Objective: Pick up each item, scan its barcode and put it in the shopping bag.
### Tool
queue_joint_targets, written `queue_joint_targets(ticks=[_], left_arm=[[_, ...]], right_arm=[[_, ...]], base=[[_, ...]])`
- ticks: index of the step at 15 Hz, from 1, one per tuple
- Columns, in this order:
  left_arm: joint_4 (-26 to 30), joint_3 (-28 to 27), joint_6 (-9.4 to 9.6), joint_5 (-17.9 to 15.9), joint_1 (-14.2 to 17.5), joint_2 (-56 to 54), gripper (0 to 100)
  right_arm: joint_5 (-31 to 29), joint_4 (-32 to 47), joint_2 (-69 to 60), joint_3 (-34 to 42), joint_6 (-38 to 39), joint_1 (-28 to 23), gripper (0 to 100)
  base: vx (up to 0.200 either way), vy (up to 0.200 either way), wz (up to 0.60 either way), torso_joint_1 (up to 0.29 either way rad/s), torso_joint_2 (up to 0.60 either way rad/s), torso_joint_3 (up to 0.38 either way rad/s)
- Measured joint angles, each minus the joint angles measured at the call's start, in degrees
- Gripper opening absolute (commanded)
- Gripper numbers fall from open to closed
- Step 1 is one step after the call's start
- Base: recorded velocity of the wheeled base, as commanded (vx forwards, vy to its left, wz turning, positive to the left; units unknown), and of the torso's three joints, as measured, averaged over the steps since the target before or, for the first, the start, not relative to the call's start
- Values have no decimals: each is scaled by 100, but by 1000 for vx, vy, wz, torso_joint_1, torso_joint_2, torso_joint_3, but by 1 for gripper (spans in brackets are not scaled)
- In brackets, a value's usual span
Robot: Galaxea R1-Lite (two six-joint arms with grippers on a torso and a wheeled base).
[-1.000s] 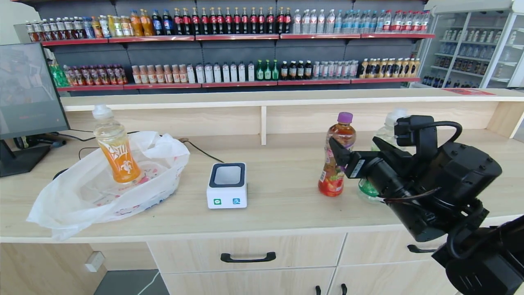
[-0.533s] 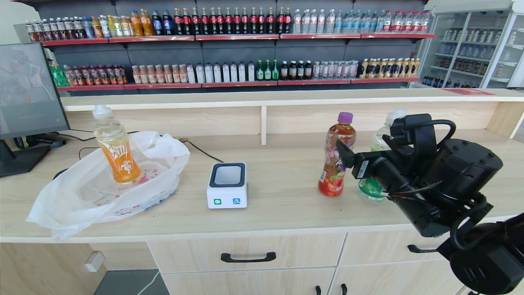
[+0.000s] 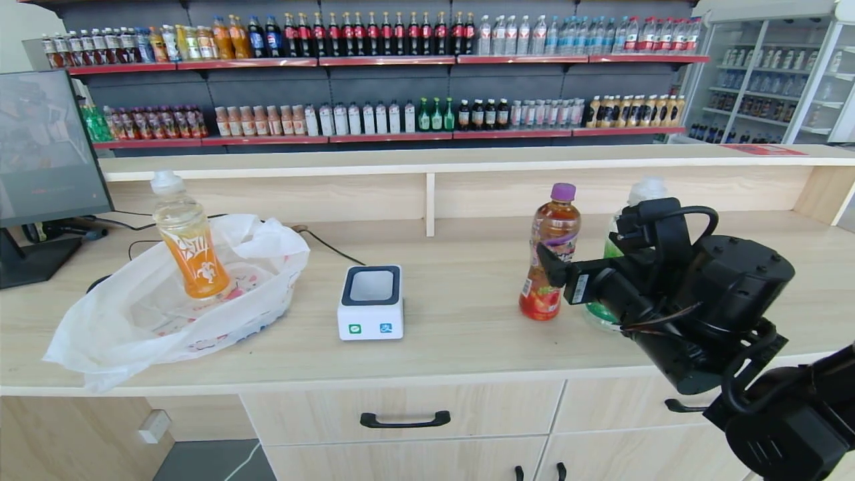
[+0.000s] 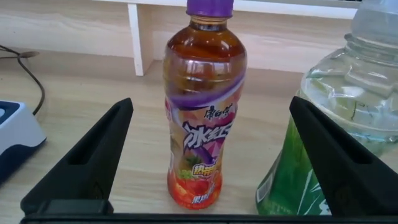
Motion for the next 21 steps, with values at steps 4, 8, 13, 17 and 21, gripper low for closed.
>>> queue_joint_targets(ticks=[4, 8, 13, 17, 21], left_arm=[[0, 2, 2, 0, 0, 0, 100], [-2, 2, 2, 0, 0, 0, 100], [0, 2, 2, 0, 0, 0, 100], [0, 2, 0, 0, 0, 0, 100], [-2, 2, 2, 0, 0, 0, 100]], right_arm=[[5, -7, 254, -135, 10, 77, 100], [7, -32, 603, -444, 10, 90, 100], [0, -13, 852, -756, -4, 71, 100], [2, -158, 1014, -681, 7, -50, 100], [9, -293, 1257, -844, 13, -157, 100]], base=[[0, 0, 0, 0, 0, 0], [0, 0, 0, 0, 0, 0], [0, 0, 0, 0, 0, 0], [0, 0, 0, 0, 0, 0], [0, 0, 0, 0, 0, 0]])
